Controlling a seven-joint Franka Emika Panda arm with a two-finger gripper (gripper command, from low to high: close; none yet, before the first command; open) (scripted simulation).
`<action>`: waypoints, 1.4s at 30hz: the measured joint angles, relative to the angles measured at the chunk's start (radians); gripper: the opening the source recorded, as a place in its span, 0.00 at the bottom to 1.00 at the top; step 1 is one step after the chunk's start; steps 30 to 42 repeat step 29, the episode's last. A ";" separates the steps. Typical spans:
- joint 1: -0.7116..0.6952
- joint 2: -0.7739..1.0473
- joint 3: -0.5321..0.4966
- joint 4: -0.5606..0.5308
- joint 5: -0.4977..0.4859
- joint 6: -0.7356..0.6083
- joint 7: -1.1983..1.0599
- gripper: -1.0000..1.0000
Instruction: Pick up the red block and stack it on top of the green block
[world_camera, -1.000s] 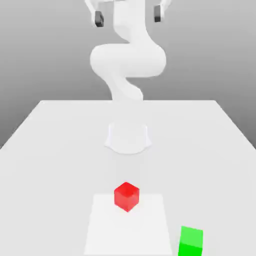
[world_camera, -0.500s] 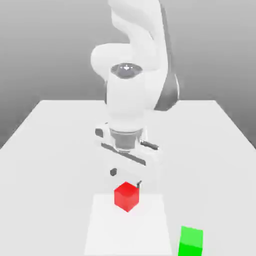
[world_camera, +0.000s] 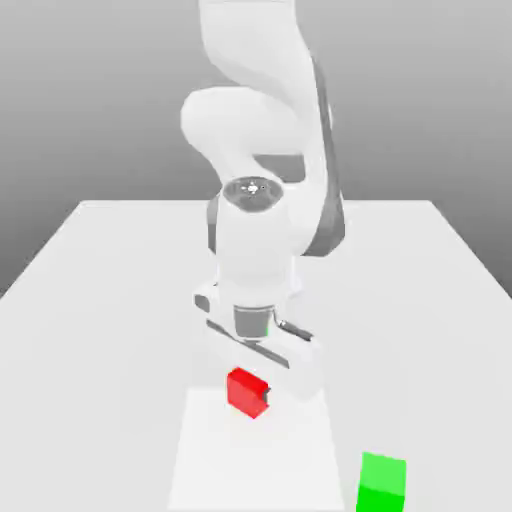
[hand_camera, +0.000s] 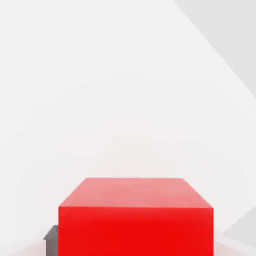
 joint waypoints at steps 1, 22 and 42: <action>0.003 -0.036 0.003 -0.005 0.019 -0.030 -0.014 0.00; 0.192 0.161 0.107 0.497 -0.051 -0.343 -0.718 0.00; 0.212 0.259 0.083 0.509 -0.094 -0.259 -0.696 1.00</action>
